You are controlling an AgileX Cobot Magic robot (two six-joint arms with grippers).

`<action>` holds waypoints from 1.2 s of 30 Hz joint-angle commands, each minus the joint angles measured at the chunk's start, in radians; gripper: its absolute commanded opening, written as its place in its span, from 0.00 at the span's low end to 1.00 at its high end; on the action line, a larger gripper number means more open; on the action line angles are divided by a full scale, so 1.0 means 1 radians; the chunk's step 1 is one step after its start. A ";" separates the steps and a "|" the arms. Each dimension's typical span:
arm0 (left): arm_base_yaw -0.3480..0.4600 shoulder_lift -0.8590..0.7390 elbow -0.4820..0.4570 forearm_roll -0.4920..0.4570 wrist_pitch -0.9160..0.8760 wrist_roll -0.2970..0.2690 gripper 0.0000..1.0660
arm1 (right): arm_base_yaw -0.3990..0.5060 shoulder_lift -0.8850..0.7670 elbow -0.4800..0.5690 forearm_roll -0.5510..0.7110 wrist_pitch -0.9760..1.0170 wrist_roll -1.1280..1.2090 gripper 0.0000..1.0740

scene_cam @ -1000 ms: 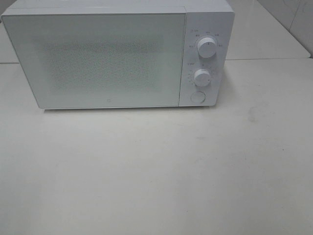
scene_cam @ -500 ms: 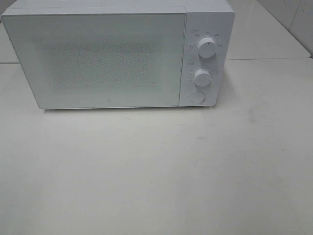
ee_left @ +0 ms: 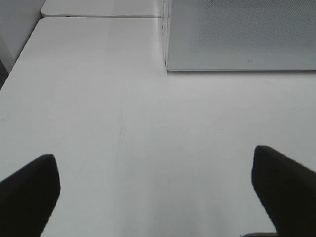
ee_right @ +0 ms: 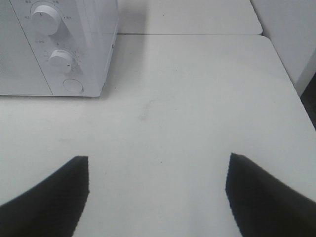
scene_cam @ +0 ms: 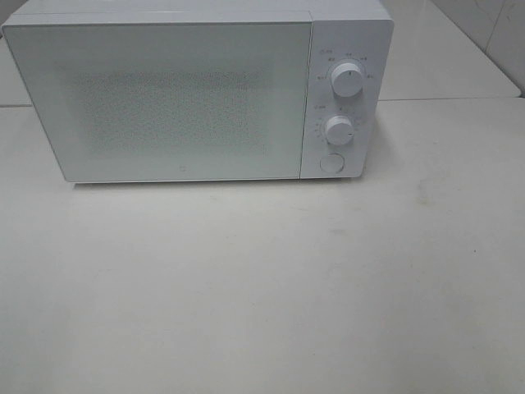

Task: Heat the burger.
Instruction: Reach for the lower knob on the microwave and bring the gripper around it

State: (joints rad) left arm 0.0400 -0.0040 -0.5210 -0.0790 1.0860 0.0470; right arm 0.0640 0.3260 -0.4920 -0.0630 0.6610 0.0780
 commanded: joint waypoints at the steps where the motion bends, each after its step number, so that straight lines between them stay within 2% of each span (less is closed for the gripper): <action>1: 0.003 -0.018 0.003 0.001 -0.014 -0.001 0.92 | -0.005 0.055 0.023 0.005 -0.118 0.016 0.70; 6: 0.003 -0.018 0.003 0.001 -0.014 -0.001 0.92 | -0.005 0.115 0.042 0.005 -0.215 0.021 0.70; 12: 0.003 -0.018 0.003 0.001 -0.014 -0.001 0.92 | -0.005 0.240 0.090 0.006 -0.458 0.021 0.70; 28: 0.003 -0.018 0.003 0.001 -0.014 -0.001 0.92 | -0.005 0.580 0.092 0.005 -0.947 0.071 0.70; 29: 0.003 -0.018 0.003 0.001 -0.014 -0.001 0.92 | -0.002 0.622 0.092 0.005 -1.025 0.071 0.70; 31: 0.003 -0.018 0.003 0.001 -0.014 -0.001 0.92 | -0.002 0.638 0.095 0.005 -1.061 0.067 0.70; 33: 0.003 -0.018 0.003 0.001 -0.014 -0.001 0.92 | -0.002 0.695 0.117 0.005 -1.204 0.038 0.70; 36: 0.003 -0.018 0.003 0.001 -0.014 -0.001 0.92 | -0.002 0.736 0.136 0.019 -1.287 0.006 0.70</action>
State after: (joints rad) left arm 0.0400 -0.0040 -0.5210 -0.0790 1.0860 0.0470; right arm 0.0640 1.0610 -0.3590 -0.0450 -0.5800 0.1000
